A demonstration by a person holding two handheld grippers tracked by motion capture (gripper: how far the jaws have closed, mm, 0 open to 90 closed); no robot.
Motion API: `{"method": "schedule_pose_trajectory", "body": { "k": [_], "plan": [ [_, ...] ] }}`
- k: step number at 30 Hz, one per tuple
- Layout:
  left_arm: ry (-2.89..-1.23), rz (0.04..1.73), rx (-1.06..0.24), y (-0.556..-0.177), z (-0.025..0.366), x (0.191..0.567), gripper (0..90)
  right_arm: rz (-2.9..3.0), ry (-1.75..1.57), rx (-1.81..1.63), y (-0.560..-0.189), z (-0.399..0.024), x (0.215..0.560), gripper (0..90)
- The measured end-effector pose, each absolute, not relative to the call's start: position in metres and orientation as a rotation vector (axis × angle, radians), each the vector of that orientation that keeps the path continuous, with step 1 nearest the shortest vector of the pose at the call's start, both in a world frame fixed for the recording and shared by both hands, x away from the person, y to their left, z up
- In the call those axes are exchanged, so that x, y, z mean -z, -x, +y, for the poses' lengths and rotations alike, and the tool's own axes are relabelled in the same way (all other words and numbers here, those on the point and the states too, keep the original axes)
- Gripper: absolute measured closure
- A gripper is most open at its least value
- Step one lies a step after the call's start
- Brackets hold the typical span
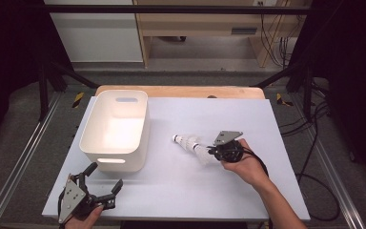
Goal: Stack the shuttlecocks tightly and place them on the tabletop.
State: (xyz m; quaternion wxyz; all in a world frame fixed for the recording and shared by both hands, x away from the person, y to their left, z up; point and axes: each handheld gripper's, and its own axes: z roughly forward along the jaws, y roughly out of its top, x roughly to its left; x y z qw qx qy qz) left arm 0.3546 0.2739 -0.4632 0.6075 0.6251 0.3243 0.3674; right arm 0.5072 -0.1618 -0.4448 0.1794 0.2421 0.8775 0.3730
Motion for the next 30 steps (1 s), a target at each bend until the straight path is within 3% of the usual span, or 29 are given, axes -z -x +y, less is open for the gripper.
{"method": "schedule_pose_trajectory", "body": {
  "k": [30],
  "plan": [
    [-1.446, 0.749, -0.846, -0.355, 0.276, 0.463, 0.3, 2.478, -0.683, -1.042, -0.522, -0.154, 0.459, 90.0]
  ]
}}
